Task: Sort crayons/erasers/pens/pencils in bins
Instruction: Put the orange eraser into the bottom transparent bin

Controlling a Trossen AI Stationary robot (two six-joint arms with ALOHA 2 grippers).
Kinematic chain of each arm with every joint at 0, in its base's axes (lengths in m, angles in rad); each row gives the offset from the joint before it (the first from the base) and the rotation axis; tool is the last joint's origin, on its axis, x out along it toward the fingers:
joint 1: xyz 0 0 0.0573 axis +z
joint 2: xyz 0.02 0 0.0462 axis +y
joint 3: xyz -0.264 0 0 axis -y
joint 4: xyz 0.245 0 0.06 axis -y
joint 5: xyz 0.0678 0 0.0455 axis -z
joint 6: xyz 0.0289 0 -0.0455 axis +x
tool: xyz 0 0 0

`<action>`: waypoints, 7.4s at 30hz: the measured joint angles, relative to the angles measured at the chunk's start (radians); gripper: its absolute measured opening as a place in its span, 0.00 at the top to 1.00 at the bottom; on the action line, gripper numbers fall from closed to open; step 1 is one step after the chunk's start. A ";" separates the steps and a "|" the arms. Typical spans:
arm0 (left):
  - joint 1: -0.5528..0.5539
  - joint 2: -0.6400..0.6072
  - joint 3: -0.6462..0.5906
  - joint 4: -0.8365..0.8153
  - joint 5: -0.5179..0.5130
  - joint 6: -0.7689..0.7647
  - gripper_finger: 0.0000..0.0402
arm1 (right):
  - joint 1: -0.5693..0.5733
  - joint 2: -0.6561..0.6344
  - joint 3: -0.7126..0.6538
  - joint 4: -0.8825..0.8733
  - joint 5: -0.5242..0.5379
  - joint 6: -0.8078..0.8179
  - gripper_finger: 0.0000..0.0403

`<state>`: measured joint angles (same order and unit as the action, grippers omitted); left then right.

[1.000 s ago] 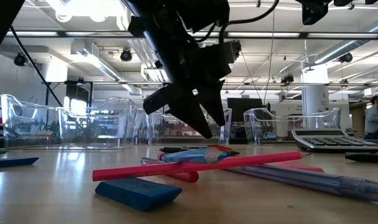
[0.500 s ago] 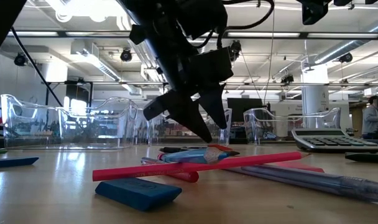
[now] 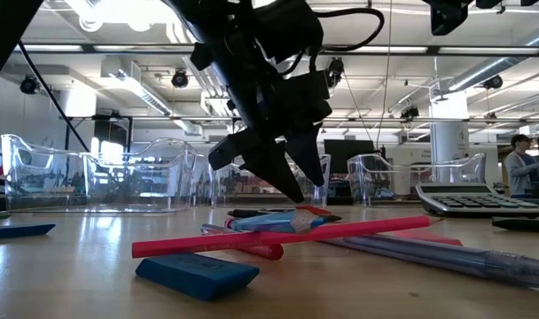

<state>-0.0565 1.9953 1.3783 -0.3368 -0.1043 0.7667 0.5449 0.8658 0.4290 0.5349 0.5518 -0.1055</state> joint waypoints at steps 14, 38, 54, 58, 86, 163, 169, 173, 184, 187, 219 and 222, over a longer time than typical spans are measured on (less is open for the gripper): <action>0.010 0.000 -0.062 0.080 0.005 0.029 0.49 | 0.000 0.002 0.000 0.002 0.000 0.003 0.76; 0.012 0.000 -0.076 0.118 0.046 0.029 0.77 | 0.000 0.002 -0.001 0.002 0.000 0.008 0.76; 0.009 0.000 -0.077 0.119 0.030 0.024 1.00 | 0.000 0.003 -0.002 0.002 0.000 0.008 0.76; 0.009 -0.005 -0.077 0.119 0.016 0.017 1.00 | 0.000 0.003 -0.002 0.002 0.000 0.008 0.76; -0.001 -0.122 -0.076 0.052 0.078 -0.079 1.00 | 0.000 0.002 -0.004 -0.006 0.011 0.019 0.76; -0.035 0.061 -0.071 0.163 -0.185 -1.144 0.66 | -0.004 0.014 -0.008 -0.006 0.029 0.034 0.76; -0.035 0.042 -0.071 0.164 -0.173 -1.144 0.78 | -0.004 0.014 -0.008 -0.006 0.029 0.034 0.76; -0.035 0.027 -0.071 0.168 -0.165 -1.143 0.85 | -0.004 0.014 -0.008 -0.006 0.029 0.034 0.76; -0.037 -0.008 -0.071 0.147 -0.162 -1.071 0.88 | -0.004 0.014 -0.008 -0.007 0.029 0.034 0.76; -0.037 -0.061 -0.071 0.106 -0.192 -1.038 0.88 | -0.004 0.014 -0.008 -0.007 0.029 0.033 0.76; 0.358 -0.992 -0.806 -0.149 -0.196 -0.969 0.88 | -0.006 0.019 -0.009 -0.012 0.052 0.034 0.76; 0.358 -1.011 -0.839 -0.144 -0.197 -0.970 0.82 | -0.007 0.027 -0.009 -0.005 0.052 0.037 0.76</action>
<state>0.3012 0.9843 0.5389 -0.4811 -0.3008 -0.2029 0.5375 0.8923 0.4198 0.5298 0.6041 -0.0689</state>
